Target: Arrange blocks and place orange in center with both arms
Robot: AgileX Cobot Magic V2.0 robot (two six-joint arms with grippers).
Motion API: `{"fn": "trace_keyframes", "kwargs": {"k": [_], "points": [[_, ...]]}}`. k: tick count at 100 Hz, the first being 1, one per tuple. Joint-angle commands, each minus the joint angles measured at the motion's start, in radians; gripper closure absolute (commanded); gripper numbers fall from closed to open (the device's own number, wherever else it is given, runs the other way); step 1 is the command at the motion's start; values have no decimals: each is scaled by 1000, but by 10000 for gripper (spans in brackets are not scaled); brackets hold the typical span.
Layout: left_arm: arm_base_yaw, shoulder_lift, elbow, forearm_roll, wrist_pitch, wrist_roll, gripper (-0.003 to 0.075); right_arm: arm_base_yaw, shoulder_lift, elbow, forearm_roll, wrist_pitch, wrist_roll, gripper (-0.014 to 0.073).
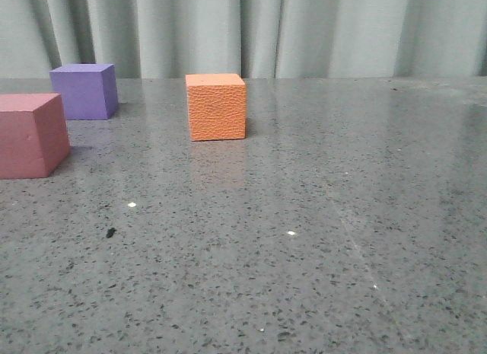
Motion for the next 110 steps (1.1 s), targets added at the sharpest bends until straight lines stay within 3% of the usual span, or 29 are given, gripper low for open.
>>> {"fn": "trace_keyframes", "kwargs": {"k": [1, 56, 75, 82, 90, 110], "points": [[-8, -32, 55, -2, -77, -3, 730, -6, -19, -14, 1, -78, -8, 661], [-8, -32, 55, -2, -80, -3, 730, -6, -19, -14, 1, -78, -8, 661], [-8, -32, 21, -61, -259, -21, 730, -6, -19, -14, 1, -78, -8, 661], [-8, -15, -67, -114, -158, -21, 730, -6, -19, -14, 1, -78, -8, 661], [-6, 42, -219, -107, 62, -21, 730, -6, -19, -14, 1, -78, -8, 661], [-6, 356, -644, -153, 473, -21, 730, -6, -19, -14, 1, -78, -8, 661]]}}
